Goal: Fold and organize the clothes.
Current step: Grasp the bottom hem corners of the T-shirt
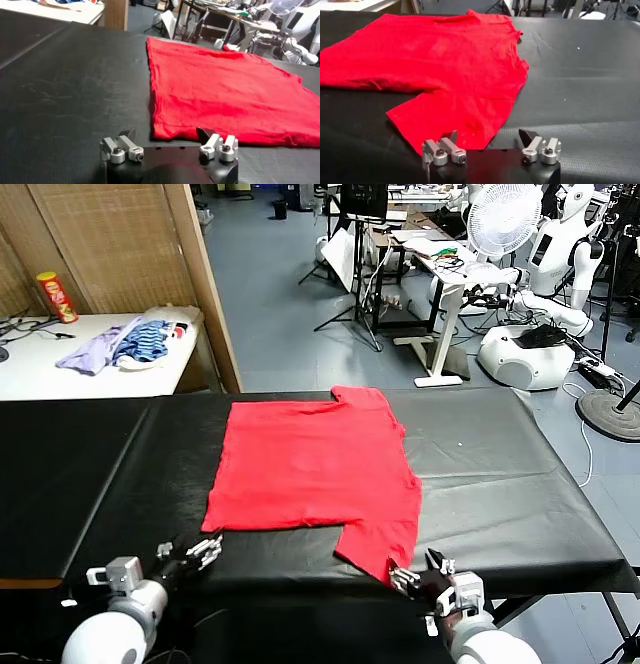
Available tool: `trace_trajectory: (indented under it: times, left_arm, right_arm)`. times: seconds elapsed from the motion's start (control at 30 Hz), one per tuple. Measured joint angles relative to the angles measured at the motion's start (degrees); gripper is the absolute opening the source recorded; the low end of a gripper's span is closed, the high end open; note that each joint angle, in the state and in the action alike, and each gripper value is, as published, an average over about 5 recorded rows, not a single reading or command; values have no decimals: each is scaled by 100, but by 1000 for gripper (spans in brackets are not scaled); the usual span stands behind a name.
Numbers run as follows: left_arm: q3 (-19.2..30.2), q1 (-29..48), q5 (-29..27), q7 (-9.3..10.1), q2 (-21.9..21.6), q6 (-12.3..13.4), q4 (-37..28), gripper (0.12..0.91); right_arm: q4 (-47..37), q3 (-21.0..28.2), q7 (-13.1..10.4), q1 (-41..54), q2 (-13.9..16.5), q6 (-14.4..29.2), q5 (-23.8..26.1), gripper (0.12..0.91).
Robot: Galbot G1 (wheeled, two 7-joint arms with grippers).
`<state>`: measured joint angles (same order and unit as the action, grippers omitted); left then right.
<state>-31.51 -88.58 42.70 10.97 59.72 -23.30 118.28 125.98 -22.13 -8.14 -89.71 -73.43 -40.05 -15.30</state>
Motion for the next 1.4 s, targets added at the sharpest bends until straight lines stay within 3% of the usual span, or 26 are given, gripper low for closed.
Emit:
trace_trajectory:
  times: [0.07, 0.3, 0.37, 0.43, 0.67, 0.77, 0.9, 1.07, 1.23, 1.4]
  left_arm:
    - [11, 18, 3, 2, 11, 7, -21, 798]
    - [68, 94, 1, -41, 77, 7, -145, 775]
    - [86, 91, -25, -79, 91, 15, -156, 704]
    - [106, 85, -74, -121, 103, 30, -161, 610]
    - [145, 78, -314, -254, 169, 122, -165, 217]
    - [139, 32, -442, -246, 202, 168, -108, 131]
    - [53, -151, -609, -154, 267, 219, 69, 125]
    - [-96, -676, -819, -51, 397, 319, 470, 125]
    - [-178, -1163, -746, -46, 534, 518, 853, 125]
    - [-116, -939, -417, 109, 675, 544, 892, 125]
  right_arm:
    - [-14, 19, 1, -1, -15, 3, 14, 653]
    - [-119, 136, -28, -5, -116, 16, 92, 276]
    - [-130, 146, -47, -22, -139, 26, 103, 178]
    - [-117, 130, -65, -55, -153, 37, 107, 130]
    - [134, -49, -149, -282, -96, 0, 100, 123]
    - [340, -188, -181, -455, -21, -68, 88, 123]
    - [630, -371, -170, -661, 88, -57, 33, 123]
    - [717, -602, -79, -618, 222, 295, -298, 123]
    - [393, -772, 87, -155, 370, 858, -527, 123]
    - [-160, -715, 178, 567, 487, 1256, -580, 123]
